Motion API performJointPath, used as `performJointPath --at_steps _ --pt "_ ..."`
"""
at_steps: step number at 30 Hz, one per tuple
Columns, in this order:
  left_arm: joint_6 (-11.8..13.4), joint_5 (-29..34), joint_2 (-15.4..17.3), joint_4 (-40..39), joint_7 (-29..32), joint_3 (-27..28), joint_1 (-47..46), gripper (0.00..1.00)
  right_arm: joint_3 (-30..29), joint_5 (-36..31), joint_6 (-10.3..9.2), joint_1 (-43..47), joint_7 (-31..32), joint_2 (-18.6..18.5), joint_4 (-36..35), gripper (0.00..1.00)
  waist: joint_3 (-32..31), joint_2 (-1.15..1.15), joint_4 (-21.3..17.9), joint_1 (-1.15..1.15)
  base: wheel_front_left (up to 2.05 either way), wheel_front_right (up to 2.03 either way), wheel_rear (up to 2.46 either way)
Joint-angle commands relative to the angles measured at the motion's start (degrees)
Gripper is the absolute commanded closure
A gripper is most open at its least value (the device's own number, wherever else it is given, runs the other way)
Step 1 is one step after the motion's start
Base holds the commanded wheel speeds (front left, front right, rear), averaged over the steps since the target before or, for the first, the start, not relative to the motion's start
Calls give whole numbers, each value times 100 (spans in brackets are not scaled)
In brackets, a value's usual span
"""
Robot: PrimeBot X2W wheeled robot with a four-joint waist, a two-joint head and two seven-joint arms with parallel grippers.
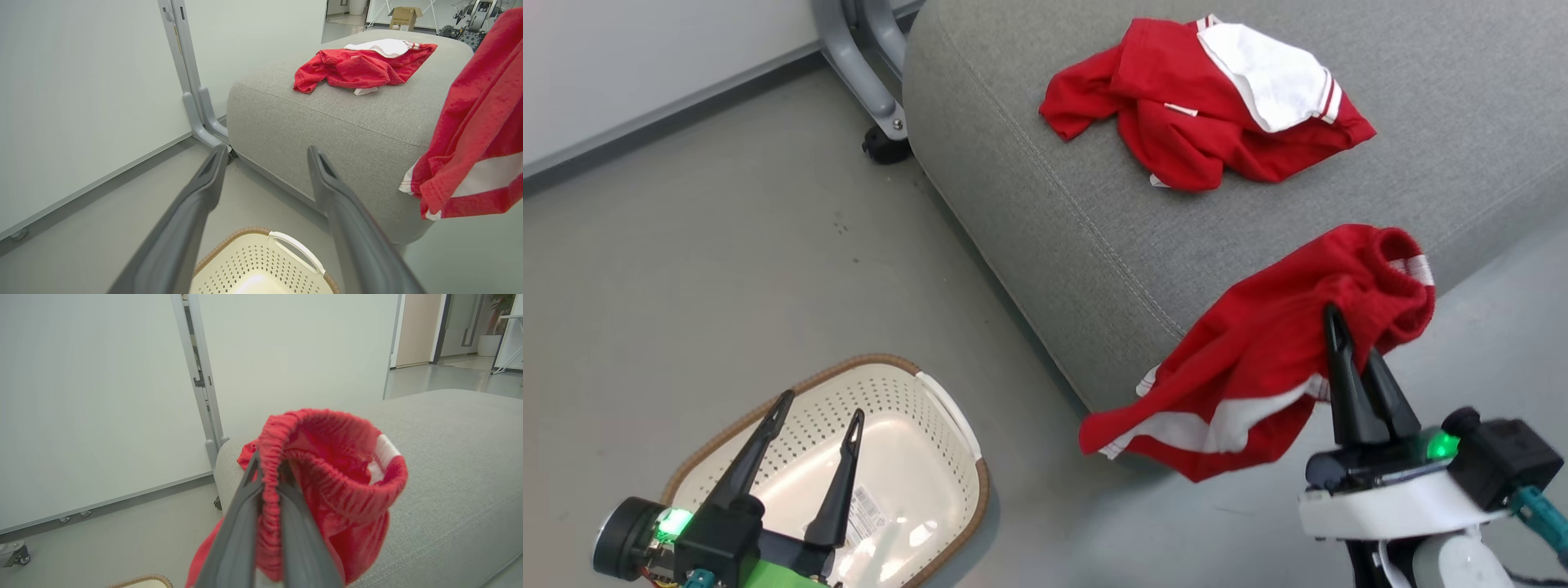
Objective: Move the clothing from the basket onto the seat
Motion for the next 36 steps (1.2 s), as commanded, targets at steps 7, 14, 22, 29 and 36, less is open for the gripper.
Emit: performJointPath --at_steps 7,14,22,29,36 --pt "-150 13 248 -229 -11 84 -244 0 -411 293 2 -1656 -17 9 -158 100 1108 0 165 0 0 0 0" --pt "-224 -142 570 -467 -11 -52 -664 0 -1152 -265 0 -3966 -17 -449 339 100 1899 0 789 0 0 0 0" --pt "-247 -299 897 -602 -11 -229 -1182 0 -1879 -427 0 -6014 201 -1475 1584 100 2502 0 1415 0 0 0 0" --pt "-252 -357 943 -607 -11 -376 -1285 0 -2436 -704 -2 -5751 73 -1403 2995 100 2567 0 1600 0 0 0 0" --pt "-252 -645 832 -497 -10 -638 -1276 0 -3288 -1021 -2 -4839 -19 -843 4003 100 2312 0 1531 0 0 0 0"
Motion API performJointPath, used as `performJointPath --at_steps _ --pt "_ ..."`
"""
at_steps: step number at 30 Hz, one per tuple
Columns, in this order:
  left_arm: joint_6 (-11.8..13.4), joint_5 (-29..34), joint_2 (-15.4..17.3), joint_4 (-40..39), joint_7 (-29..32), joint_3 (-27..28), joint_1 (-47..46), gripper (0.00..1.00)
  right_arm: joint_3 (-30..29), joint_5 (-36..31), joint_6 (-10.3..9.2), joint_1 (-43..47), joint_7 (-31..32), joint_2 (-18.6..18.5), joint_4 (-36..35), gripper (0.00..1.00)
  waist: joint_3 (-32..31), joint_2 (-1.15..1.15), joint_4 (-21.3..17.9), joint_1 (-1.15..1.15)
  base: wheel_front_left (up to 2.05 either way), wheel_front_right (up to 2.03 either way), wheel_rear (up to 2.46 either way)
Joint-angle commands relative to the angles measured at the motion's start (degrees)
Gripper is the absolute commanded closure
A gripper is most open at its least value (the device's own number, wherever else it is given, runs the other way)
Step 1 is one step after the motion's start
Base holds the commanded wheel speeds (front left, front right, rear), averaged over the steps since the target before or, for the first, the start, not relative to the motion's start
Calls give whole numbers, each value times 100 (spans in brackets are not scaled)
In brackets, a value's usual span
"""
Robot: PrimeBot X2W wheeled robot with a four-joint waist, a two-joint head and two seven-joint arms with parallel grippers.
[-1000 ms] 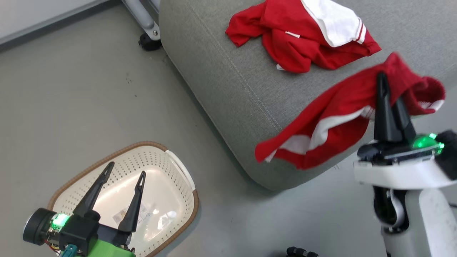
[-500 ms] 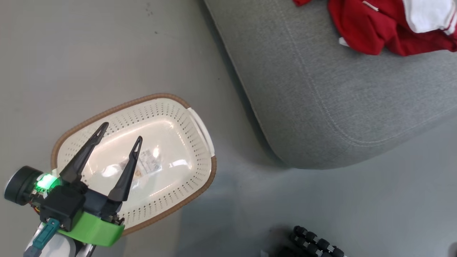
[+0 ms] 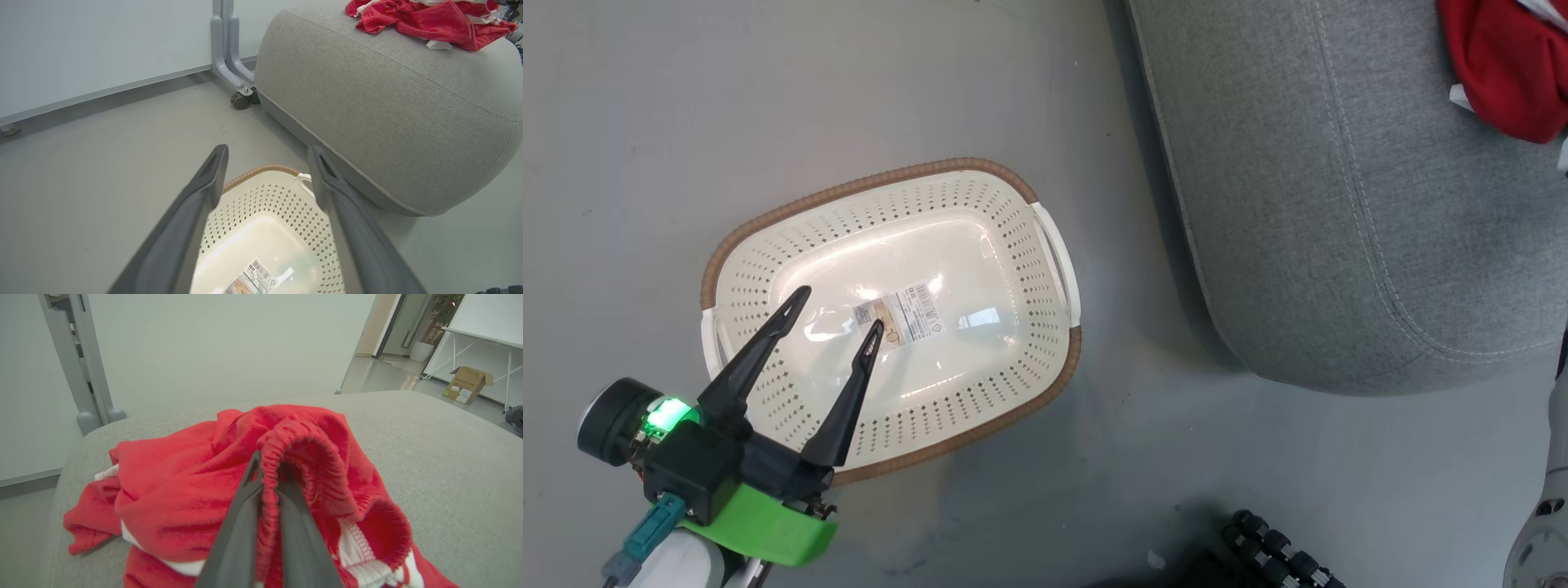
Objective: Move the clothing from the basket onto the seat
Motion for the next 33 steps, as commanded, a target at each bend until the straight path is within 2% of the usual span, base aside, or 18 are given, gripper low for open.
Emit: performJointPath --at_steps 1,3,4,5,6,14,18,22,27,33 --pt "-21 -65 4 20 -2 -29 -102 0 -133 -69 -7 141 -33 16 20 100 -133 0 -59 -1 0 0 0" --pt "-21 -112 -37 90 -2 -81 -121 0 -289 -78 -7 344 -35 154 -27 100 -263 0 -85 -1 0 0 0" --pt "-21 -124 -64 140 -2 -91 -119 0 -350 -94 -7 484 -34 221 -55 82 -354 0 -101 -1 0 0 0" --pt "-21 -133 -93 169 -2 -96 -123 0 -381 -105 -7 582 -33 257 -87 8 -433 0 -109 -1 0 0 0" --pt "-21 -133 -157 189 -2 -75 -138 0 -440 -122 -7 688 -34 260 -183 0 -523 0 -113 -1 0 0 0" --pt "-5 -32 -829 451 -2 202 34 0 -265 -280 -7 1762 -34 500 -777 0 -1389 0 27 -1 0 0 0" --pt "61 36 -1314 569 0 450 207 0 125 -249 -7 2416 -34 630 -960 0 -1946 0 269 -1 0 0 0" --pt "81 179 -1679 789 -1 636 410 0 796 -22 -7 3048 -35 701 -1099 0 -2519 0 640 -1 0 0 0" --pt "169 238 -2045 1030 -2 1038 810 0 1950 390 -7 3737 -35 740 -1314 0 -3202 0 1175 -1 0 0 0" --pt "253 372 -2226 1089 -1 1516 1326 0 3106 755 -7 4171 -36 686 -1626 0 -3763 0 1633 -1 0 0 0"
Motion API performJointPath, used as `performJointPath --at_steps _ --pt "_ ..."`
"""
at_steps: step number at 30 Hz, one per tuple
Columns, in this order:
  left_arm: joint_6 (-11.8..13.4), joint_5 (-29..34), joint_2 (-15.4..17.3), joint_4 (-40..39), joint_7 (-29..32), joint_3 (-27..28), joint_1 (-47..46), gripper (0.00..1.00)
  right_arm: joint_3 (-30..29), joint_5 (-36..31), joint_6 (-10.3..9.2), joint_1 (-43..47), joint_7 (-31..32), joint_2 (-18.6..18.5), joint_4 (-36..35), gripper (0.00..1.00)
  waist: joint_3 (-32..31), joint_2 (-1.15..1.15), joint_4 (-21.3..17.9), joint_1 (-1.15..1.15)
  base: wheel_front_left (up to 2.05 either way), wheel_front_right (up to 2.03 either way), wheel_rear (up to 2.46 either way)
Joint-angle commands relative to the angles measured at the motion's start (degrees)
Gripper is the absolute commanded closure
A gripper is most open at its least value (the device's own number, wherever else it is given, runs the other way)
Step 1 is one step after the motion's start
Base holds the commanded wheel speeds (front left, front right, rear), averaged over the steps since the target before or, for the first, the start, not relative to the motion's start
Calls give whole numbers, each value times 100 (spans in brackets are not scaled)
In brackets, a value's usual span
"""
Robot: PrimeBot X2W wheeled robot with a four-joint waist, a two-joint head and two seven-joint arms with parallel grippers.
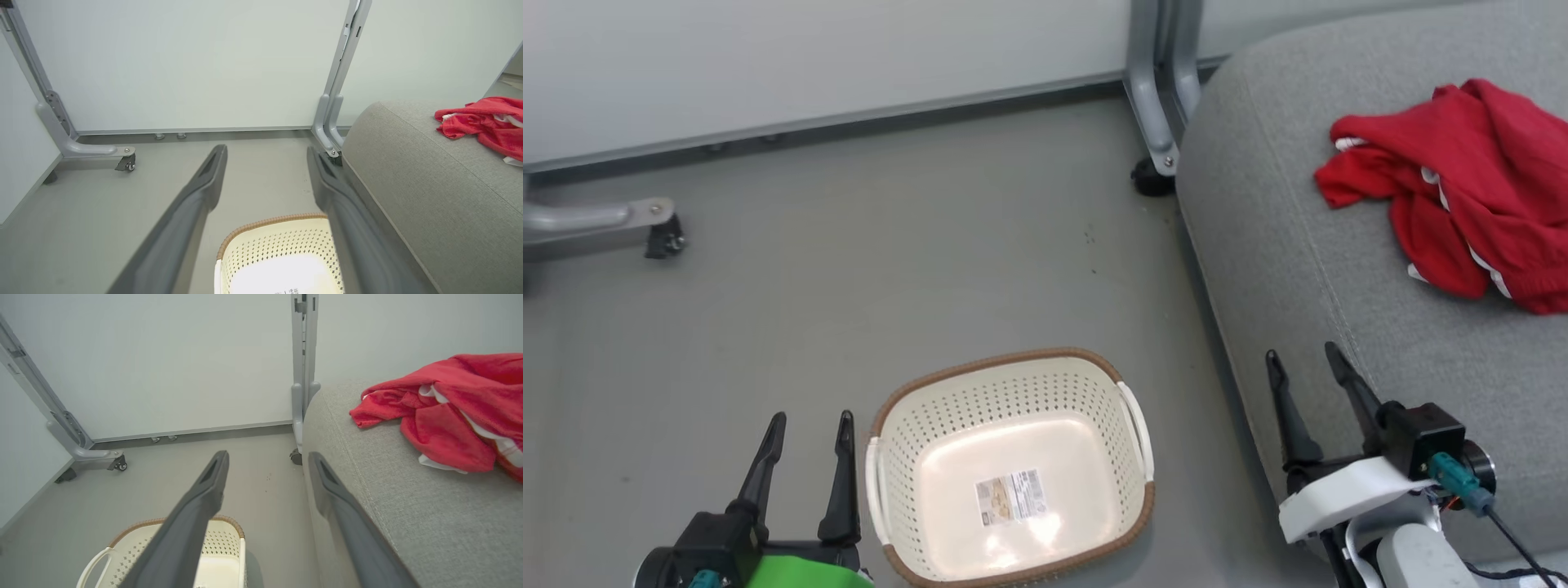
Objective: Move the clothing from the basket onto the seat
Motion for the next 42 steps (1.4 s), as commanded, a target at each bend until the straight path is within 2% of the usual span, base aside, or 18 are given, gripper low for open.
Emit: performJointPath --at_steps 1,8,21,35,42 --pt "10 60 -12 -19 -1 73 134 0 98 61 -6 123 -16 -33 -83 0 -851 0 846 1 0 0 0" --pt "30 335 -112 -196 0 342 483 0 197 89 -6 576 -16 -18 -636 0 -1258 0 1114 1 0 0 0" --pt "-56 604 -182 -446 0 457 1274 0 95 -190 -6 1678 -17 48 -910 0 -1598 0 852 1 0 0 0" --pt "-121 653 -187 -376 -1 443 1411 0 63 -190 -6 1703 -17 84 -968 0 -1634 0 691 1 0 0 0" --pt "-72 633 -187 -343 0 409 1422 0 44 -191 -6 1731 -17 90 -962 0 -1655 0 683 1 0 0 0"
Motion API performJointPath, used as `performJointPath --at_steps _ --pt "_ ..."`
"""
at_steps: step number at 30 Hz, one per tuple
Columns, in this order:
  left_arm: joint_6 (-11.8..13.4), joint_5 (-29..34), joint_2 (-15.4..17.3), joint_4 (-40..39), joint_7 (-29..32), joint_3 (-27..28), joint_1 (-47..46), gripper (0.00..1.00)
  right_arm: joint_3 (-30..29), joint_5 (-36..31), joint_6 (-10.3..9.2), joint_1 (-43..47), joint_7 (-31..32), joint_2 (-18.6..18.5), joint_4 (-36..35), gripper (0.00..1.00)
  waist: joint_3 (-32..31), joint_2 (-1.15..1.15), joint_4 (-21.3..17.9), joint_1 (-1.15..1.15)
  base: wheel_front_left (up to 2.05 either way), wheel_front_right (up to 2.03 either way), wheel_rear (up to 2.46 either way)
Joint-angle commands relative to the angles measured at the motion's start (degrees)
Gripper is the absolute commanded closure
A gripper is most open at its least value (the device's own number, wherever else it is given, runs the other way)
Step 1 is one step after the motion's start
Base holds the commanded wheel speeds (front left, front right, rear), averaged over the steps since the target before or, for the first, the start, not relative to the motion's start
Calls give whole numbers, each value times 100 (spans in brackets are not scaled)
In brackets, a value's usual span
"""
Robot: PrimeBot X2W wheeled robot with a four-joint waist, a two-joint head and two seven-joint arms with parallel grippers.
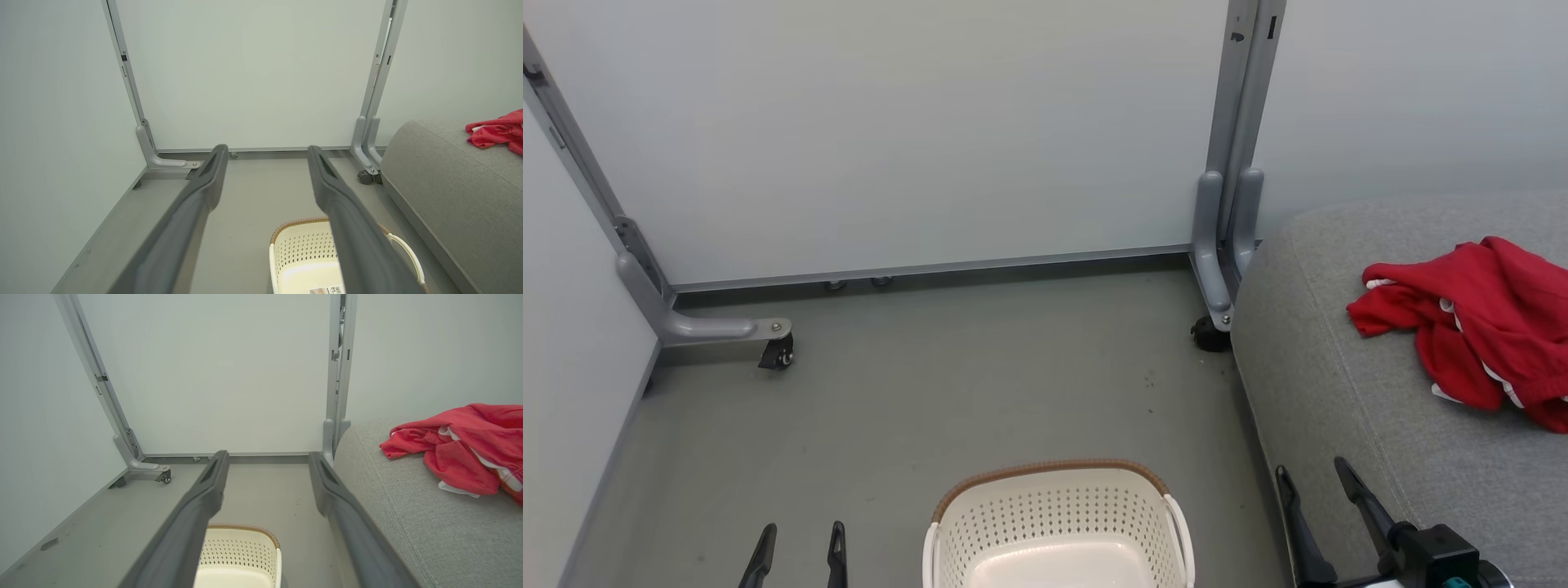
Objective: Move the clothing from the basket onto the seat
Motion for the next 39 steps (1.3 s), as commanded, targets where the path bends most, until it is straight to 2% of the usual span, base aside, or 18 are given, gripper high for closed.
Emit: performJointPath --at_steps 1,2,3,7,22,39 --pt "40 -42 1 -2 0 8 83 0 -16 -11 -6 43 -17 -7 -13 0 -6 0 -4 0 0 0 0" --pt "41 -42 1 2 0 0 87 0 -20 -5 -6 45 -17 -6 -12 0 -7 0 -7 0 0 0 0" --pt "17 -4 0 10 1 -7 2 100 -12 3 0 1 0 2 0 100 -8 0 -8 0 0 0 0" --pt "15 -16 -13 229 5 -26 0 100 -3 24 0 30 11 23 202 100 -7 0 -9 0 0 0 0" --pt "-18 -1734 22 433 400 104 -482 100 -126 1792 -1 -334 348 -62 321 100 99 0 -13 0 0 0 0" --pt "-55 -3309 49 614 774 240 -931 100 -272 3400 -1 -675 690 -111 443 100 216 0 -17 0 0 0 0"
